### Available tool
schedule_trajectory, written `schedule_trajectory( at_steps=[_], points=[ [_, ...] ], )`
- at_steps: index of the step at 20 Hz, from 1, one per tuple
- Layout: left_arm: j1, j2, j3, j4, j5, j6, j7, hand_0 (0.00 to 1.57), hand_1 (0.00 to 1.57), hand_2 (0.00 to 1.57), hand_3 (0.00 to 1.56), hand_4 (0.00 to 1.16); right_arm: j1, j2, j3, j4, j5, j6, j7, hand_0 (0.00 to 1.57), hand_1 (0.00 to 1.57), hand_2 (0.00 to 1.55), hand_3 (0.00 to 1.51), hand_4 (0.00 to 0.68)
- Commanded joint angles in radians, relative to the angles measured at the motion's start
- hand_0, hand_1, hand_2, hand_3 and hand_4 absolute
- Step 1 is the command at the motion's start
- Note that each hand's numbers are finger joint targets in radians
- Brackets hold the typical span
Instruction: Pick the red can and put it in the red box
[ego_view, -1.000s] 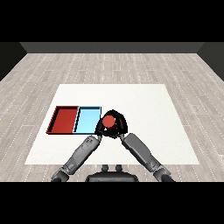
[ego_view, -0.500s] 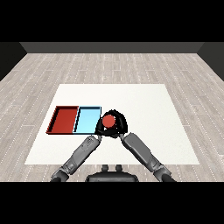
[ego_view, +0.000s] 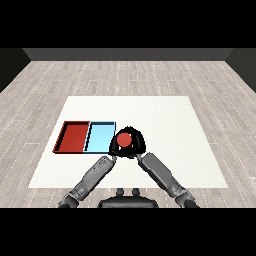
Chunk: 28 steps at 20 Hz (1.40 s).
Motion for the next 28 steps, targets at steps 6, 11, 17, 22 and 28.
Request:
schedule_trajectory(
  at_steps=[6,11,17,22,28],
  points=[
    [-0.047,-0.031,-0.007,0.015,0.037,0.022,-0.022,1.57,1.57,1.57,1.49,1.14,0.006,0.015,-0.028,-0.041,0.022,0.079,0.044,0.00,0.00,0.00,0.00,0.000],
    [-0.111,-0.031,-0.013,0.068,0.048,0.055,-0.014,1.57,1.57,1.57,1.49,1.15,-0.070,0.015,-0.065,0.022,0.019,0.073,0.035,0.00,0.00,0.00,0.00,0.000],
    [0.020,-0.032,-0.025,-0.028,-0.026,0.041,-0.014,1.57,1.57,1.57,1.49,1.15,-0.009,-0.031,-0.140,-0.101,0.138,0.099,0.146,0.00,0.00,0.00,0.00,0.000],
    [0.039,-0.015,0.037,-0.046,-0.011,-0.029,0.002,1.57,1.57,1.57,1.49,1.14,0.067,-0.091,-0.191,-0.336,0.139,0.079,0.201,0.00,0.00,0.00,0.00,0.000],
    [0.046,0.017,0.104,-0.023,-0.003,-0.063,-0.046,1.57,1.57,1.55,1.45,1.12,0.055,-0.123,-0.292,-0.426,0.171,0.053,0.236,0.00,0.00,0.00,0.00,0.000]
  ],
)
